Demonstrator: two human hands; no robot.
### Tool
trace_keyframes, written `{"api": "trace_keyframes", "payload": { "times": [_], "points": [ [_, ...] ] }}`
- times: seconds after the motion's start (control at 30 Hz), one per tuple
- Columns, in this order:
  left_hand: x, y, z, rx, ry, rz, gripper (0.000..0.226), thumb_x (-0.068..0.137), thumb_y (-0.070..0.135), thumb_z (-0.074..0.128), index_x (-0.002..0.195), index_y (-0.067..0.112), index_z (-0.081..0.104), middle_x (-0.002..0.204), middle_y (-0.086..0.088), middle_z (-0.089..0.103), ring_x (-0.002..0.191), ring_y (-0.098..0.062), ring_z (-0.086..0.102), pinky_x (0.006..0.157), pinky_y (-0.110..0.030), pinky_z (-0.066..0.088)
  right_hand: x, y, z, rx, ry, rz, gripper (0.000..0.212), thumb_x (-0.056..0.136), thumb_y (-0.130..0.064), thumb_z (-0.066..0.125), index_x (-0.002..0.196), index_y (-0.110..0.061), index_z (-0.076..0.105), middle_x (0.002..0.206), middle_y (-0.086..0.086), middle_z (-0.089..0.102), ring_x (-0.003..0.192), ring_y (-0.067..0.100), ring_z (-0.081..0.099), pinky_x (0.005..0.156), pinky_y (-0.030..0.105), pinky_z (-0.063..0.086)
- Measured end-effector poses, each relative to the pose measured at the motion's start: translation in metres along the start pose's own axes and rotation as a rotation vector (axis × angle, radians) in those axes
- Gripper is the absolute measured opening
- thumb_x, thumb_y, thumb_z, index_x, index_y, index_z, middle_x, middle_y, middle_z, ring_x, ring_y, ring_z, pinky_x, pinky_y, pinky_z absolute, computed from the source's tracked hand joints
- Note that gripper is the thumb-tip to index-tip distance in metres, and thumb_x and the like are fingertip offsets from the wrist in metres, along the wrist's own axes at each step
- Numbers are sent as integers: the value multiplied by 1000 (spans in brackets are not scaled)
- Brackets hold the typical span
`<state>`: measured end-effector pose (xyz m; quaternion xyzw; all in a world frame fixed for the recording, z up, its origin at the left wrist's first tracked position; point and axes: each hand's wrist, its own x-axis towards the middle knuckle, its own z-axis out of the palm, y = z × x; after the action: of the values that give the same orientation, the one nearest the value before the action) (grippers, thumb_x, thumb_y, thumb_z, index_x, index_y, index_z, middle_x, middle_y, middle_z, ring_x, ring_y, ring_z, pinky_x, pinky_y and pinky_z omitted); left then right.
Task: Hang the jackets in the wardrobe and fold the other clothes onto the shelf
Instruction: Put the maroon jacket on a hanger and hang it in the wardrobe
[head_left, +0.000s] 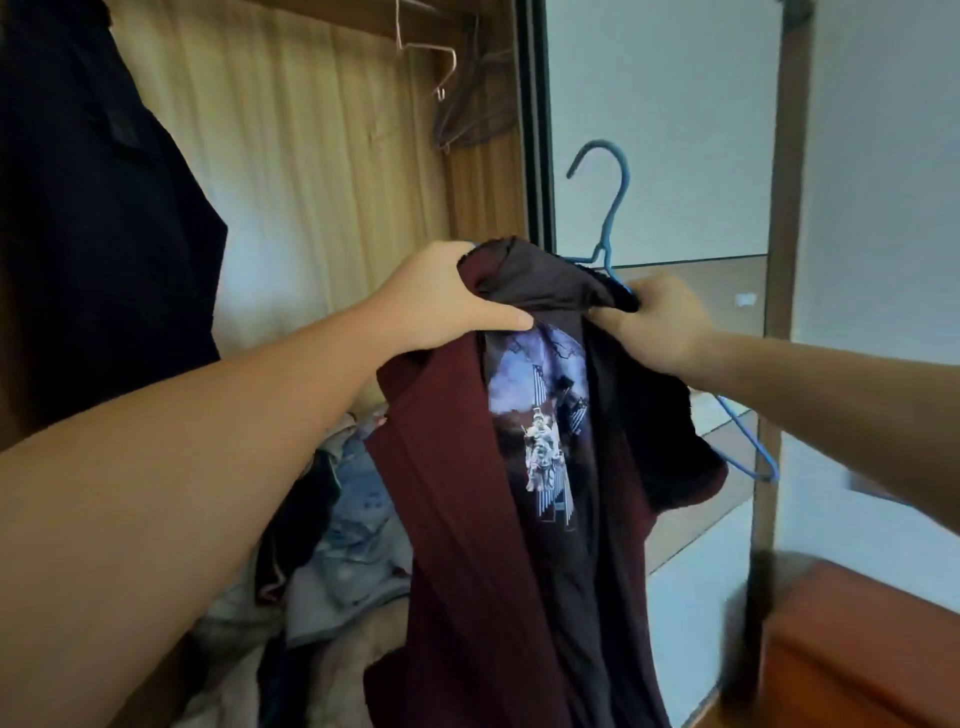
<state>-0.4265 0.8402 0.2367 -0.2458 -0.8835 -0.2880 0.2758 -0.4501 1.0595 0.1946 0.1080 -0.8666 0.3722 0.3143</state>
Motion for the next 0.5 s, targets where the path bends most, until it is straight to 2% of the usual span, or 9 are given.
{"api": "trace_keyframes", "payload": {
  "times": [0.07,0.13,0.2,0.27,0.37,0.4,0.5],
  "points": [
    [-8,5,8,100,-126,42,49,60,43,89,95,18,67,91,11,70,81,-3,61,74,-22,47,-19,9,-25,-179,14,-2,33,91,-33,61,69,-9,55,62,6,49,71,27,51,60,32,31],
    [-17,4,20,162,-271,76,53,58,42,90,98,20,63,97,9,68,88,-9,62,79,-29,49,-45,17,-43,-303,13,-14,36,91,-31,61,65,-8,51,59,4,48,66,28,48,56,35,29],
    [-29,-4,38,157,-420,122,44,62,29,87,96,26,60,98,8,67,91,-14,63,79,-32,51,-76,22,-52,-387,-6,-27,31,89,-28,62,70,-4,57,62,7,53,66,29,51,58,36,37],
    [-44,-17,60,163,-501,156,31,69,12,76,86,29,56,86,4,65,81,-18,62,68,-31,48,-110,26,-58,-465,-31,14,24,88,-25,64,74,-6,62,64,7,57,66,27,54,60,34,42],
    [-73,-43,100,109,-522,168,30,78,9,65,90,34,55,76,9,60,68,-12,60,55,-22,45,-162,30,-65,-552,-8,142,31,85,-21,67,58,-19,52,56,-4,49,57,16,46,52,30,32],
    [-86,-50,118,68,-512,156,26,79,12,64,90,35,58,74,8,61,68,-14,61,55,-25,47,-179,29,-68,-591,4,179,31,84,-20,68,58,-16,51,54,-4,46,57,20,45,53,32,28],
    [-128,-47,173,12,-426,109,13,79,29,62,69,34,55,69,5,60,72,-23,61,61,-33,51,-228,18,-86,-678,43,259,24,83,-17,68,66,-5,57,52,0,41,61,24,41,56,37,20]
  ]
}}
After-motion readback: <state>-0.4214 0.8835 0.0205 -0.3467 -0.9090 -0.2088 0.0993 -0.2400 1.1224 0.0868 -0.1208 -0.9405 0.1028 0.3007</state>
